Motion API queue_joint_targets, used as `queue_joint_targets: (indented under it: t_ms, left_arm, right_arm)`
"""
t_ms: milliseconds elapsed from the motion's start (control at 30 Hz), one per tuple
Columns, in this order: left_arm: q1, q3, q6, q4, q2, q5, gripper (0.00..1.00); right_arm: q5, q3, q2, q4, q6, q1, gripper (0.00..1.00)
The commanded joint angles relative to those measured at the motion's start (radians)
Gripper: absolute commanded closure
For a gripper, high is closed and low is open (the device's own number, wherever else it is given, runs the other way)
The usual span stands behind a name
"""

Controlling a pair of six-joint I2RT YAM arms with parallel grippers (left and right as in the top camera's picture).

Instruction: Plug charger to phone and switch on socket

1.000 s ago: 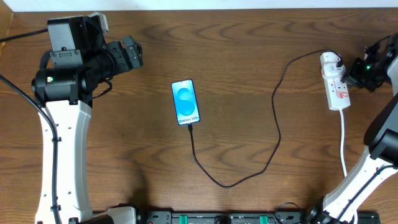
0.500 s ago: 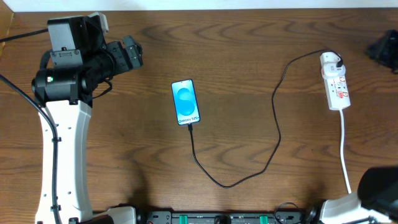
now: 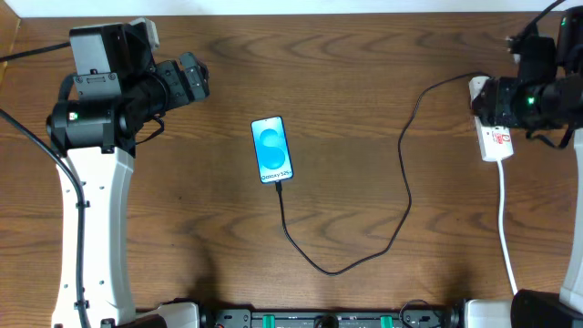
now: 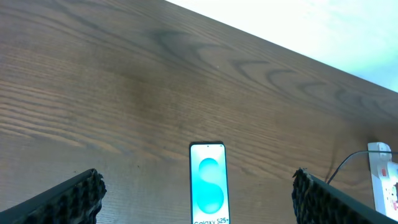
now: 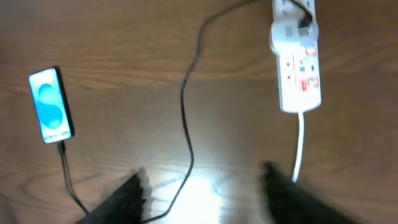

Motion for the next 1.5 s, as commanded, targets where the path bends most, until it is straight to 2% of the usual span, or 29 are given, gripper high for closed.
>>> queue_joint_targets:
  t_ms: [0, 1467]
  left_arm:
    - [0.005, 0.001, -0.001, -0.001, -0.007, -0.007, 0.02]
    - [0.005, 0.001, -0.002, -0.001, -0.007, -0.007, 0.02]
  right_arm:
    - [0.034, -0.003, -0.010, -0.057, 0.031, 0.004, 0.01]
    - [0.034, -0.003, -0.010, -0.090, 0.030, 0.004, 0.01]
